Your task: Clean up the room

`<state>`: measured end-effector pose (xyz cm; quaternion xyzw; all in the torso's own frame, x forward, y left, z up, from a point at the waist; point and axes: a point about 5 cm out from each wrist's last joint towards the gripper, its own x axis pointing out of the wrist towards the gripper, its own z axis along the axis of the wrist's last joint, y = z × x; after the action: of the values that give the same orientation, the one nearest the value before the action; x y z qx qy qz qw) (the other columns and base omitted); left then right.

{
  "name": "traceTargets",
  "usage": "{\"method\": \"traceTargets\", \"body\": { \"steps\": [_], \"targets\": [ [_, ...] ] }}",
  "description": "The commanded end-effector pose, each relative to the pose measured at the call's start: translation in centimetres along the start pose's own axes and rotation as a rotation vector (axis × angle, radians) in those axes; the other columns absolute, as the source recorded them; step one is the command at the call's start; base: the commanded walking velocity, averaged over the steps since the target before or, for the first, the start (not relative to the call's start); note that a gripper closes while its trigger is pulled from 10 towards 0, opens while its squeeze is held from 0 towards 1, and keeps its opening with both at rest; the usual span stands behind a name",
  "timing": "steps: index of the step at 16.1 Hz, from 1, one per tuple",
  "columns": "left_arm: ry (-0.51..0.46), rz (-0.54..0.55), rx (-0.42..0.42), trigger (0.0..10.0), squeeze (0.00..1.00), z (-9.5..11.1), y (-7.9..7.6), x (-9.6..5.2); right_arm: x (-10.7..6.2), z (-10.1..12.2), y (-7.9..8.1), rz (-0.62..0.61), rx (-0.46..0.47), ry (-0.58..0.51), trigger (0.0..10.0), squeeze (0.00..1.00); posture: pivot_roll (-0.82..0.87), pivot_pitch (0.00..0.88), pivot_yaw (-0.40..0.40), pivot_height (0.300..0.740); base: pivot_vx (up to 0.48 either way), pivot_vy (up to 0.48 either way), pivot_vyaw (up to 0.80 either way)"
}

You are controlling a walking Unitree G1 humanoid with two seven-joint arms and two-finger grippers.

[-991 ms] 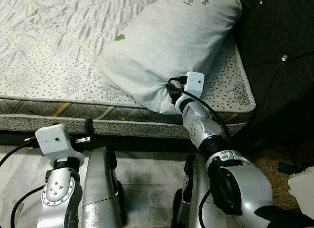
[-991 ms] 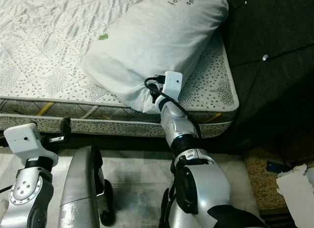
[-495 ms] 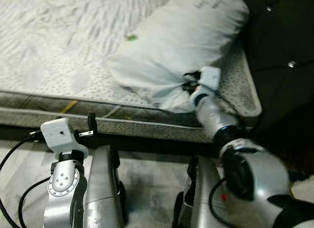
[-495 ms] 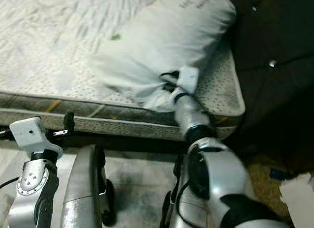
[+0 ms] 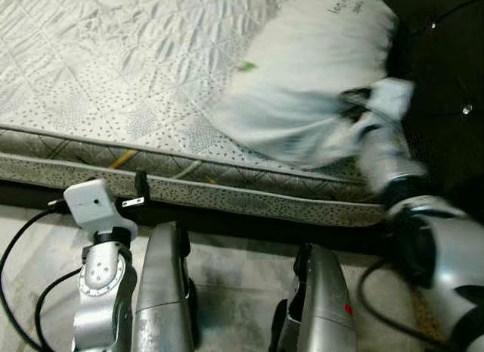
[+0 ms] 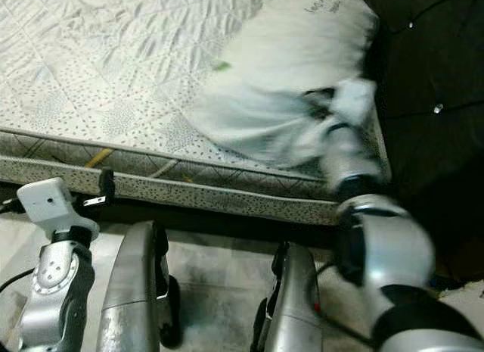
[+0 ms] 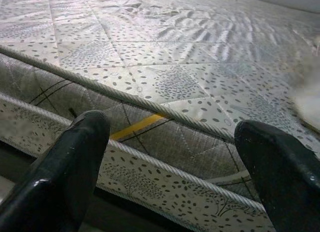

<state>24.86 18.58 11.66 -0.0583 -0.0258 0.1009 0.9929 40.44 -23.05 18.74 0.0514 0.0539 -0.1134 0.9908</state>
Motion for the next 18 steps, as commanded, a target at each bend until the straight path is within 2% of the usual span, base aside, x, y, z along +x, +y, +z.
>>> {"method": "traceTargets", "body": {
  "steps": [1,4,5,8,10,12,14,16,18],
  "targets": [
    [0.002,-0.006,-0.003,10.0,0.0,-0.2,-0.2,0.1,0.2,4.3,-1.7,-0.061,0.0,-0.158,0.0,0.0,0.11,0.06,-0.064,0.51,0.0,0.0,0.0],
    [-0.005,-0.024,-0.004,10.0,0.0,-0.2,-0.6,0.6,-0.2,5.7,-5.3,-0.17,-0.045,-0.209,0.0,0.0,0.1,0.047,-0.06,0.51,0.0,0.0,0.0],
    [-0.006,-0.024,-0.003,10.0,0.0,-0.2,-0.6,0.7,-0.3,5.6,-5.9,-0.19,-0.073,-0.208,0.0,0.0,0.1,0.045,-0.061,0.51,0.0,0.0,0.0],
    [-0.014,-0.029,0.004,10.0,0.0,-0.2,-0.6,0.7,-0.7,3.6,-7.3,-0.204,-0.203,-0.178,0.0,0.0,0.1,0.043,-0.064,0.51,0.0,0.0,0.0],
    [-0.009,-0.043,0.01,10.0,0.0,-0.5,-0.6,0.5,-1.2,0.7,-8.1,-0.18,-0.261,-0.11,0.0,0.0,0.1,0.042,-0.057,0.51,0.0,0.0,0.0],
    [-0.01,-0.049,0.013,10.0,0.0,-0.5,-0.7,0.7,-1.5,-1.0,-8.0,-0.161,-0.262,-0.076,0.0,0.0,0.09,0.04,-0.048,0.51,0.0,0.0,0.0],
    [-0.022,-0.061,0.017,10.0,0.0,-0.2,-0.9,1.1,-2.0,-3.6,-6.8,-0.097,-0.319,-0.044,0.0,0.0,0.09,0.037,-0.043,0.51,0.0,0.0,0.0],
    [-0.025,-0.059,0.021,10.0,0.0,-0.3,-0.8,1.2,-2.5,-6.0,-5.7,-0.049,-0.312,-0.004,0.0,0.0,0.09,0.032,-0.046,0.51,0.0,0.0,0.0],
    [-0.026,-0.051,0.02,10.0,0.0,-0.3,-0.8,1.2,-2.7,-6.9,-4.8,-0.032,-0.293,0.009,0.0,0.0,0.08,0.034,-0.045,0.51,0.0,0.0,0.0]
  ]
}}
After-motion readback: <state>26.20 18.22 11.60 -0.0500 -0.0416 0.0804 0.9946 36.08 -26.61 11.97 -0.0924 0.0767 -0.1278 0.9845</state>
